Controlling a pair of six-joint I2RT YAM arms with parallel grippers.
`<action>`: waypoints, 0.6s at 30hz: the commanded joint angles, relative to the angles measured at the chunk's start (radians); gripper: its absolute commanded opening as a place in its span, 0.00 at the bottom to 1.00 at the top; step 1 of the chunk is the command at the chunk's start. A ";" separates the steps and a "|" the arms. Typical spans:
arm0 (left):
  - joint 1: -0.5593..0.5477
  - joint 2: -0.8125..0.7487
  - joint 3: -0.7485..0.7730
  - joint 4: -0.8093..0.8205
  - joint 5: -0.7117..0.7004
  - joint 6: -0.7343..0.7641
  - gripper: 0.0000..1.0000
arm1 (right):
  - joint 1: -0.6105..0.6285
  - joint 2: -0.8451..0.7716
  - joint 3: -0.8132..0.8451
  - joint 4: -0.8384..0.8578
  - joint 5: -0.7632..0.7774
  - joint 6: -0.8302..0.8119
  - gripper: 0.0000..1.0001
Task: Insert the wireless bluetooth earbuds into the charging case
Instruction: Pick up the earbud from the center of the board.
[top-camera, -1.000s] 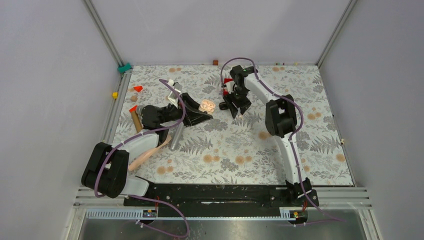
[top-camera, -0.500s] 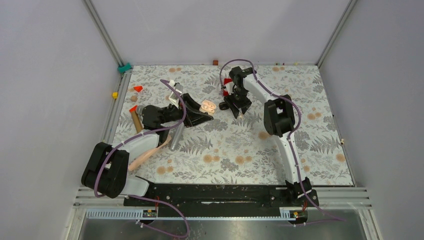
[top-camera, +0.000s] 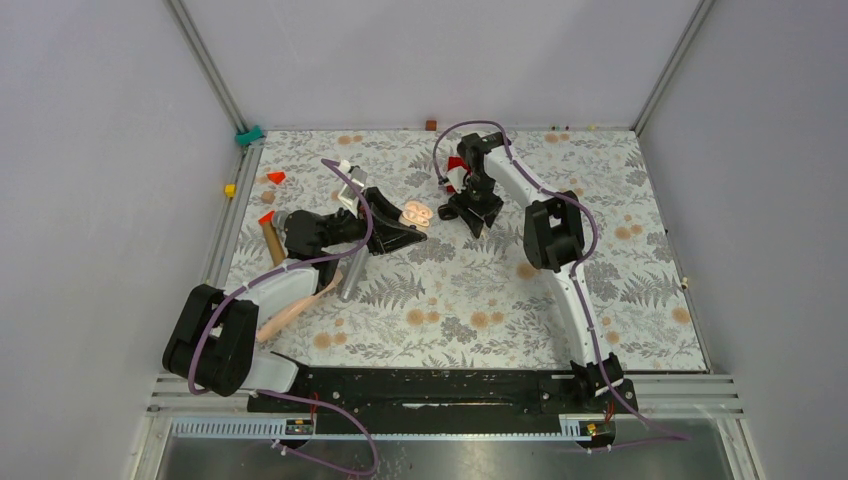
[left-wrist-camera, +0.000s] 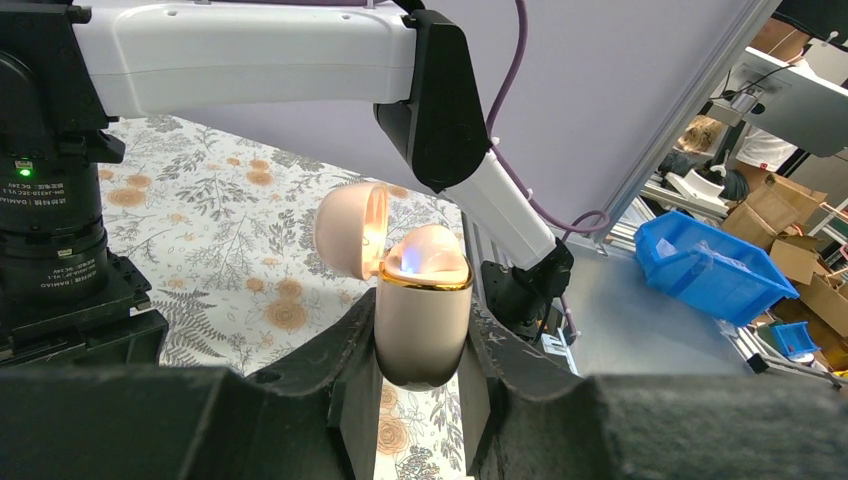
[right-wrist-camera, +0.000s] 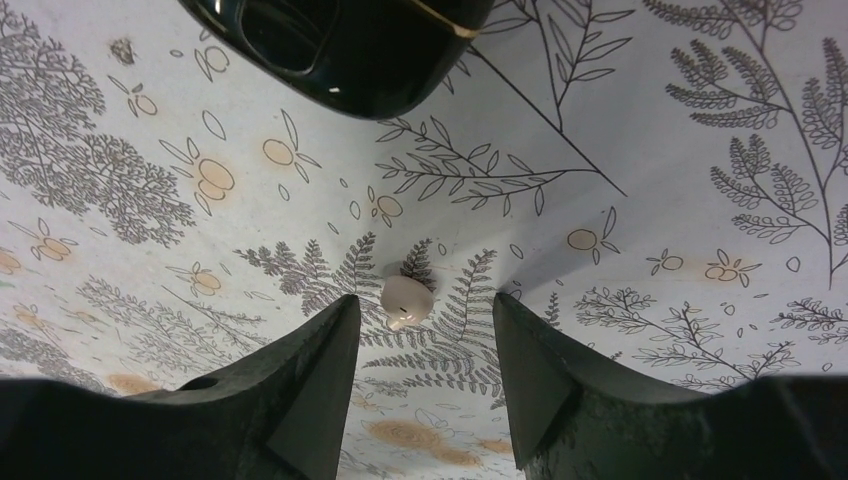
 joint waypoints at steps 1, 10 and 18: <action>-0.006 -0.018 0.023 0.040 0.018 0.016 0.00 | 0.007 0.011 0.032 -0.061 0.013 -0.068 0.59; -0.006 -0.022 0.024 0.039 0.021 0.015 0.00 | 0.048 -0.002 -0.002 -0.030 0.051 -0.082 0.56; -0.006 -0.022 0.023 0.043 0.023 0.015 0.00 | 0.063 0.002 -0.001 -0.024 0.084 -0.100 0.54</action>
